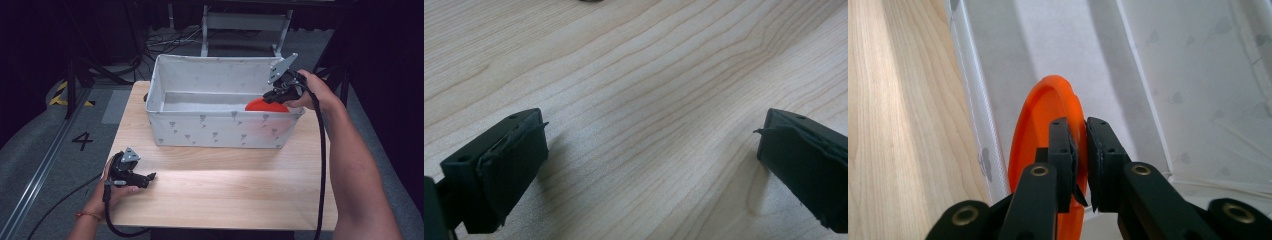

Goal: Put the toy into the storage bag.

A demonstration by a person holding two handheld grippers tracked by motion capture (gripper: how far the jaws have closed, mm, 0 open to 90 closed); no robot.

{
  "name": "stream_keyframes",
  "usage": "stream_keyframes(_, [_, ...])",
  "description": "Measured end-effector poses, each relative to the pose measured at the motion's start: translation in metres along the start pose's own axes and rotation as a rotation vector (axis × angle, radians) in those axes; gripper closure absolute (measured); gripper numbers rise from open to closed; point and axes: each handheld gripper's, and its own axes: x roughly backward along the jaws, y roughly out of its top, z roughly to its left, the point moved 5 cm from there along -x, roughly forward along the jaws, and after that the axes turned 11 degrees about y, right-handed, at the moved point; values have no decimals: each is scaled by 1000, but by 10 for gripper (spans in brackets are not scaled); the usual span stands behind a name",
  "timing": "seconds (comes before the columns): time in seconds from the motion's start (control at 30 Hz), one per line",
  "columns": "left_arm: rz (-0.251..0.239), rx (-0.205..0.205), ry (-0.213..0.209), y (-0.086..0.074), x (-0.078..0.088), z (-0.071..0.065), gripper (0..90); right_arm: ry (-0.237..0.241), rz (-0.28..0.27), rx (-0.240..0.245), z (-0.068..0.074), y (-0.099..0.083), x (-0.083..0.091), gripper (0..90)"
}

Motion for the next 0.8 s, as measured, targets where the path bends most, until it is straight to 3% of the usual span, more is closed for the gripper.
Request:
stream_keyframes(0.4, [0, 0, 0, 0, 0, 0, 2, 76, 141, -33, -5, -4, -22, 820])
stream_keyframes(0.53, [0, 0, 0, 0, 0, 0, 2, 122, 160, -59, -4, -6, -28, 816])
stream_keyframes(0.8, [0, 0, 0, 0, 0, 0, 2, 107, 138, -103, -8, -14, -30, 814])
